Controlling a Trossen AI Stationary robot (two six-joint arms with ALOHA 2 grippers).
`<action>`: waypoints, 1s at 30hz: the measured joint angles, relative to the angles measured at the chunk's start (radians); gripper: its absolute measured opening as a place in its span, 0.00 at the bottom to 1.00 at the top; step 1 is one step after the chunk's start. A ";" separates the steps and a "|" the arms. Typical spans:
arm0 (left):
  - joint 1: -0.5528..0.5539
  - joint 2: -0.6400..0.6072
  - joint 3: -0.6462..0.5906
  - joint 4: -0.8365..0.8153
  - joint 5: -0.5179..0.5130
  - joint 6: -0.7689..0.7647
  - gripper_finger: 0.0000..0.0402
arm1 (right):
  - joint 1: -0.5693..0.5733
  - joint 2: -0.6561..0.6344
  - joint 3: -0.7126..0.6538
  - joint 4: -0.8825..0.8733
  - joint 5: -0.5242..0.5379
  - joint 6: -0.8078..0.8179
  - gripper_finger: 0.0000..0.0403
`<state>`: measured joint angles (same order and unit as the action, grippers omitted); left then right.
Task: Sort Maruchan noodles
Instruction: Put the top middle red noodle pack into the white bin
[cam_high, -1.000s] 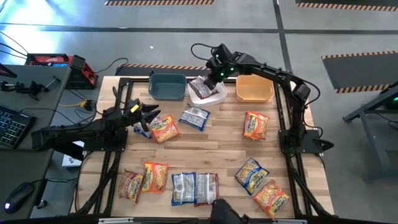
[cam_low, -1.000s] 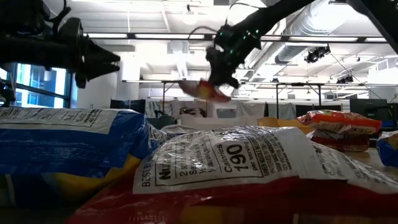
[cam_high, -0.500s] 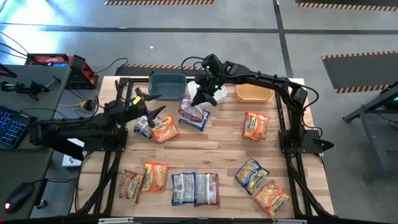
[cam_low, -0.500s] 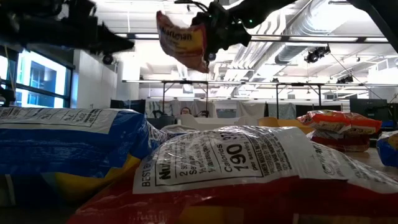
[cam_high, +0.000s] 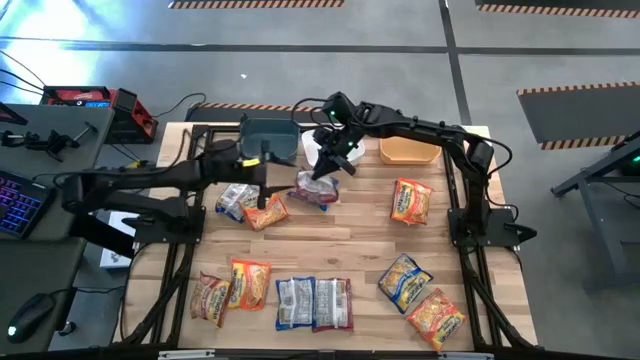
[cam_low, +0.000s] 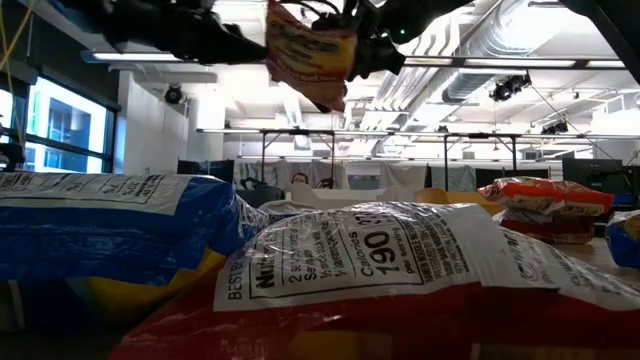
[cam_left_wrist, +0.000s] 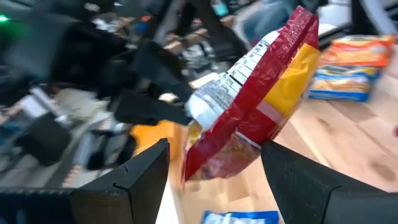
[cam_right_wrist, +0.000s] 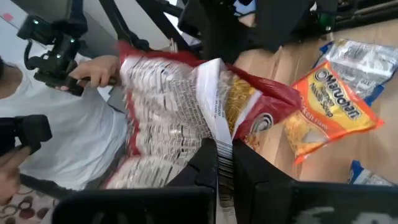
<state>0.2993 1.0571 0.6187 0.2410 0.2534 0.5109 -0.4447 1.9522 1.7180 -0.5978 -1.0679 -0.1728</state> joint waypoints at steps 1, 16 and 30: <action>0.000 0.021 0.011 -0.001 0.014 0.010 0.61 | 0.000 0.000 0.000 -0.015 0.002 -0.015 0.00; -0.079 0.078 0.041 0.019 -0.068 0.123 0.61 | -0.027 -0.001 0.000 -0.071 -0.043 -0.091 0.00; -0.118 0.079 0.042 0.092 -0.120 0.180 0.61 | -0.048 -0.001 0.001 0.029 -0.142 -0.003 0.00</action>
<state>0.1814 1.1358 0.6609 0.3326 0.1338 0.6914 -0.4931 1.9511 1.7190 -0.5691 -1.2097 -0.1760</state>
